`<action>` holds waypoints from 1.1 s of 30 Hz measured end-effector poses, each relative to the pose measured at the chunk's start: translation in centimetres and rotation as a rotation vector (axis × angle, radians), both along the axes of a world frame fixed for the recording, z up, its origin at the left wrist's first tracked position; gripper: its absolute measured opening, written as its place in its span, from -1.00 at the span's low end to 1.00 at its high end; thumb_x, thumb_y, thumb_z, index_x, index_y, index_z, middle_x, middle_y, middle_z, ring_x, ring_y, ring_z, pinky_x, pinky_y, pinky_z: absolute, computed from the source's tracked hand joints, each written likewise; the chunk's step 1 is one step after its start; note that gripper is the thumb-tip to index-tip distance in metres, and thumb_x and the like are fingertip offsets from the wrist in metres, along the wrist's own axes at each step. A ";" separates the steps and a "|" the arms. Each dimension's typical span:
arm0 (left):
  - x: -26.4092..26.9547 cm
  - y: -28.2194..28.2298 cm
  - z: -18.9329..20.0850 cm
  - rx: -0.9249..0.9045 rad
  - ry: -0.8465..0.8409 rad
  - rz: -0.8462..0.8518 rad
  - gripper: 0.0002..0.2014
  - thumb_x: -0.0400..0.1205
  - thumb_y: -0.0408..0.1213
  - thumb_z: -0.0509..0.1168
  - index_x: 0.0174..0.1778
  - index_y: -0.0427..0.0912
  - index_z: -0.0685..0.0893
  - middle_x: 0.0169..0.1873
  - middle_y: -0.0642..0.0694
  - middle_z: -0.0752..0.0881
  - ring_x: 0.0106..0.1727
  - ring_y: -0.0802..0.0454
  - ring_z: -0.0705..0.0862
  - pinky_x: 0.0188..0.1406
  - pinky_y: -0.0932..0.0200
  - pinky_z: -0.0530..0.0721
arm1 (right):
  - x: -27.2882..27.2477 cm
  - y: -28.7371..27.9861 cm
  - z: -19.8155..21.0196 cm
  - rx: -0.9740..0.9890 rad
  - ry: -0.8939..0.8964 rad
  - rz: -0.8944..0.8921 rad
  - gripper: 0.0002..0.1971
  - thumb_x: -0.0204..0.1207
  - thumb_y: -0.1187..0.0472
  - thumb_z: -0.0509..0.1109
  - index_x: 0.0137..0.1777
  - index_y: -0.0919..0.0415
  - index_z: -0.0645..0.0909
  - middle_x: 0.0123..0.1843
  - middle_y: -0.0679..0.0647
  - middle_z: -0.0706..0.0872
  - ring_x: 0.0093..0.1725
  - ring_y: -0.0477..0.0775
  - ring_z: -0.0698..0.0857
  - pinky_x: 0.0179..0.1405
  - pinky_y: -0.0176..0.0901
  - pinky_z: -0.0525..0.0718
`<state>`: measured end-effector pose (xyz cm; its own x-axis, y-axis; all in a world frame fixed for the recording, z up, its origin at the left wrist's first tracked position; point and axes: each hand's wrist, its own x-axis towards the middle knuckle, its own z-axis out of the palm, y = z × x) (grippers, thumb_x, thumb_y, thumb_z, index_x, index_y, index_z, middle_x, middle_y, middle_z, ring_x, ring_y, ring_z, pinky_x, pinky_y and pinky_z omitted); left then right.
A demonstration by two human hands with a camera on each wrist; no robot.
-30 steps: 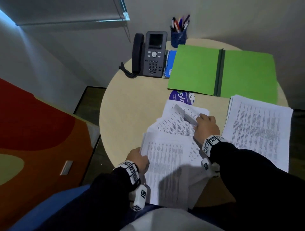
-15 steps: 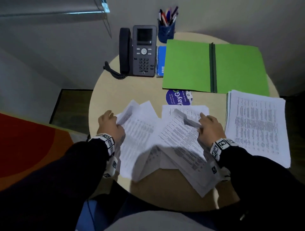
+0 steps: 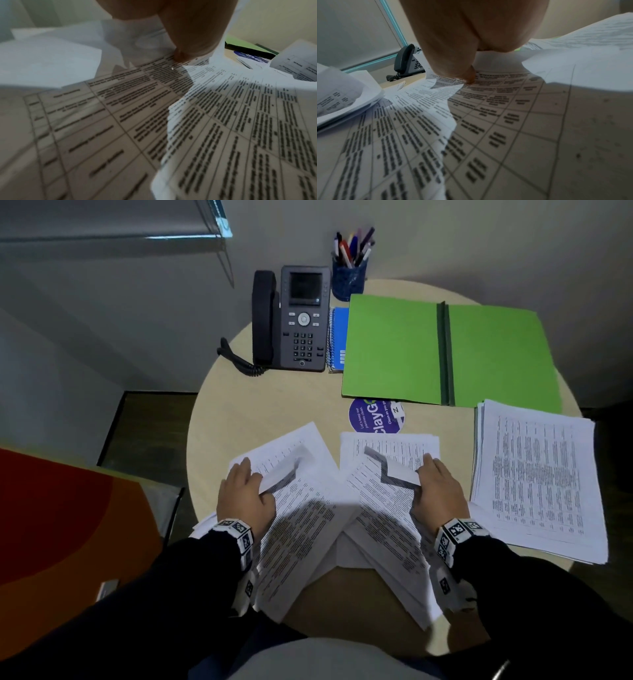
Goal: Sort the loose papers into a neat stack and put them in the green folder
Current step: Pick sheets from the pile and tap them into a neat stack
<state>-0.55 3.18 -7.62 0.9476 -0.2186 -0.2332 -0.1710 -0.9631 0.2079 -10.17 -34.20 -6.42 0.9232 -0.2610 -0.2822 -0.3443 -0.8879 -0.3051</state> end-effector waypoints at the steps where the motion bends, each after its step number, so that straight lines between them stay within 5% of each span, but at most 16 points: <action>1: -0.3 -0.2 0.0 0.005 0.012 0.039 -0.48 0.43 -0.13 0.15 0.13 -0.41 0.75 0.60 -0.43 0.46 0.57 -0.44 0.42 0.40 -0.38 0.54 | 0.0 -0.2 -0.3 -0.012 0.016 0.014 -0.65 0.37 0.41 0.40 0.17 0.27 0.53 0.62 0.29 0.39 0.56 0.35 0.40 0.33 0.32 0.63; 5: -0.9 -0.8 0.4 0.116 0.187 0.118 -0.51 0.58 -0.13 0.18 0.39 -0.29 0.61 0.75 -0.40 0.17 0.75 -0.34 0.11 0.66 -0.34 0.28 | 0.1 -0.6 -0.3 -0.010 0.085 -0.005 -0.62 0.44 0.34 0.38 0.27 0.27 0.49 0.72 0.26 0.22 0.67 0.32 0.24 0.55 0.29 0.44; 10: -1.6 -1.1 0.8 0.174 0.138 0.072 -0.56 0.60 -0.21 0.26 0.41 -0.23 0.63 0.66 -0.28 0.42 0.64 -0.27 0.40 0.60 -0.36 0.35 | -0.2 0.0 1.0 -0.006 0.032 -0.024 -0.59 0.50 0.38 0.31 0.36 0.27 0.51 0.66 0.29 0.38 0.59 0.38 0.36 0.53 0.27 0.44; 13: -2.0 -1.5 1.0 0.140 0.082 0.085 -0.64 0.46 -0.26 0.31 0.15 -0.27 0.77 0.30 -0.30 0.69 0.30 -0.36 0.63 0.34 -0.37 0.57 | -0.7 -0.2 0.5 -0.057 -0.027 0.083 -0.62 0.42 0.39 0.40 0.26 0.23 0.63 0.53 0.21 0.58 0.47 0.35 0.45 0.33 0.27 0.50; 16: -2.3 -1.4 1.3 0.047 -0.001 0.136 -0.76 0.45 -0.30 0.35 -0.03 -0.27 0.79 0.12 -0.33 0.64 0.09 -0.43 0.63 0.08 -0.27 0.66 | -0.7 -0.4 0.2 -0.028 -0.073 0.108 -0.61 0.34 0.40 0.46 0.20 0.21 0.69 0.30 0.20 0.67 0.31 0.34 0.49 0.14 0.19 0.62; 21: -2.6 -1.1 1.6 -0.009 -0.004 0.276 -0.84 0.55 -0.35 0.48 0.02 -0.27 0.81 0.37 -0.34 0.48 0.14 -0.49 0.59 0.13 -0.29 0.63 | -0.6 0.1 0.3 -0.007 -0.108 0.052 -0.59 0.37 0.47 0.42 0.22 0.21 0.65 0.44 0.26 0.46 0.40 0.37 0.39 -0.04 0.14 0.73; 27: -1.8 -1.4 2.5 -0.038 0.124 0.569 -0.86 0.58 -0.19 0.47 -0.05 -0.18 0.75 0.43 -0.19 0.35 0.02 -0.37 0.64 0.04 0.00 0.60 | -0.9 0.6 0.5 0.075 -0.217 -0.091 -0.69 0.42 0.46 0.43 0.09 0.13 0.71 0.71 0.30 0.15 0.61 0.36 0.15 0.25 0.26 0.59; 31: -1.1 -1.6 3.0 -0.068 0.148 0.587 -0.85 0.62 -0.25 0.42 -0.01 -0.25 0.70 0.30 -0.23 0.37 -0.17 -0.27 0.62 0.06 0.01 0.66 | -1.3 1.0 1.0 0.261 -0.347 -0.225 -0.78 0.47 0.48 0.42 0.03 0.20 0.74 0.68 0.35 0.18 0.57 0.42 0.38 0.42 0.21 0.53; 33: -1.0 -1.7 3.0 -0.078 0.135 0.572 -0.81 0.63 -0.27 0.40 0.06 -0.32 0.70 0.30 -0.25 0.36 -0.17 -0.25 0.61 0.11 -0.02 0.67 | -1.4 1.2 1.7 0.301 -0.310 -0.283 -0.70 0.54 0.38 0.42 0.24 0.16 0.64 0.56 0.28 0.33 0.37 0.42 0.60 0.18 0.09 0.63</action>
